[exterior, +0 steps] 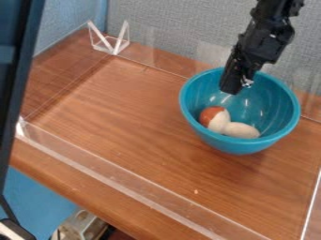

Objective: Put the mushroom in the blue bowl

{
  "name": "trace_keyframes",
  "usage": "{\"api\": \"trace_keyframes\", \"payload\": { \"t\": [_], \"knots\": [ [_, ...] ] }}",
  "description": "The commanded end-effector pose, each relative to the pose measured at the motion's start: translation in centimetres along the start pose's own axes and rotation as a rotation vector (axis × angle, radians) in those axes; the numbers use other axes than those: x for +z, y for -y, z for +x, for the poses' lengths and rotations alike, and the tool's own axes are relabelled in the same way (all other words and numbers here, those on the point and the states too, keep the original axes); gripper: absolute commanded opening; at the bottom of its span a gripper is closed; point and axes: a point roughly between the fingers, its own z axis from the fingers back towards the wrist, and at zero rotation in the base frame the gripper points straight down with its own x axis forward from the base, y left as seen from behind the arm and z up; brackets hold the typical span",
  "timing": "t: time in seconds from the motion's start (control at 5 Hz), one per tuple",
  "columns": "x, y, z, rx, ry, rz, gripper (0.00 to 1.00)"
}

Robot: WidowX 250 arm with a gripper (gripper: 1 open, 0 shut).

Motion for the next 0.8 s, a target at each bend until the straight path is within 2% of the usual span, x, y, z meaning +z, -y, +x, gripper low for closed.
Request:
{"api": "trace_keyframes", "payload": {
  "t": [0.0,0.4,0.6],
  "knots": [
    [2.6,-0.2,-0.9,-0.06,0.039,0.071,0.0],
    [1.9,-1.5,-1.4,0.016,0.051,0.038,0.0],
    [2.5,-1.8,-1.1,0.081,0.059,0.014,0.0]
  ]
}}
